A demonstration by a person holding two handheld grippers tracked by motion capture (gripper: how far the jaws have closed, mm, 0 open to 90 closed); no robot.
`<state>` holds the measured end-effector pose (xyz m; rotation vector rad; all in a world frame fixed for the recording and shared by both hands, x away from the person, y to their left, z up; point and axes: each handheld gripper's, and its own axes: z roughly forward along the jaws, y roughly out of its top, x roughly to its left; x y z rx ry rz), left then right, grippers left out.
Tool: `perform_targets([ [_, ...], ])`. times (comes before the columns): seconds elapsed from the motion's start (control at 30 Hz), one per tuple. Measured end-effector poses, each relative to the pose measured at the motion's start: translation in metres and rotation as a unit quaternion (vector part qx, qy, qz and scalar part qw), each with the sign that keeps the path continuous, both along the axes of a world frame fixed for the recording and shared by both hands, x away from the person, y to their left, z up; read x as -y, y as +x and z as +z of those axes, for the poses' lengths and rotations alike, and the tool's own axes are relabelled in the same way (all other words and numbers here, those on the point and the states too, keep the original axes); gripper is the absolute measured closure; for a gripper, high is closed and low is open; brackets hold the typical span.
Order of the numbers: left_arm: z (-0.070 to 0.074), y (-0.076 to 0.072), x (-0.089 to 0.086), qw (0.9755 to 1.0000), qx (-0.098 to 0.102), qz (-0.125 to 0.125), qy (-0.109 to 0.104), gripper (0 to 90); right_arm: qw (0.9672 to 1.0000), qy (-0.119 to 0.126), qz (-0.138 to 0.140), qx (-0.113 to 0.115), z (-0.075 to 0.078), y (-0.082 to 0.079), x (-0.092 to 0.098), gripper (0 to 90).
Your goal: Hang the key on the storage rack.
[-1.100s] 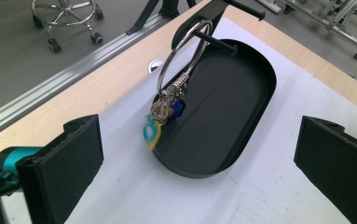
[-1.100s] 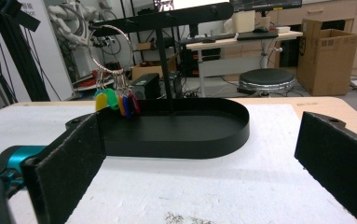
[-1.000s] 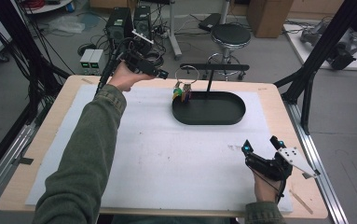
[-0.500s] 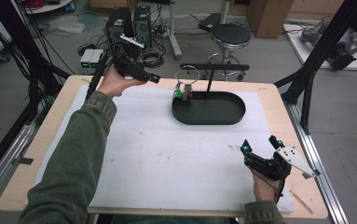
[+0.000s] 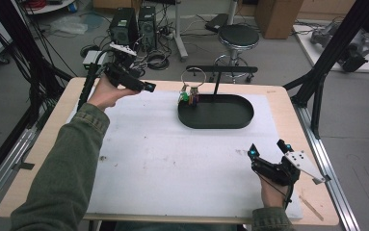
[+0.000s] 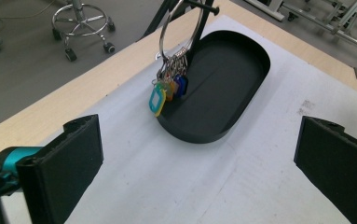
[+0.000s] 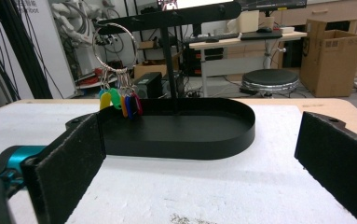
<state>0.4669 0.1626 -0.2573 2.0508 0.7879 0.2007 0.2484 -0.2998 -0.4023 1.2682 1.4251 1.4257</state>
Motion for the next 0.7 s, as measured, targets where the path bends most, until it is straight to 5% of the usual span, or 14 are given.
perform_targets([
  [0.7, -0.029, -0.027, -0.033, 0.9997, -0.023, -0.007, -0.004, 1.7, 1.0, -0.004, 0.002, -0.001, 0.0, 0.001, -0.002, 0.6],
])
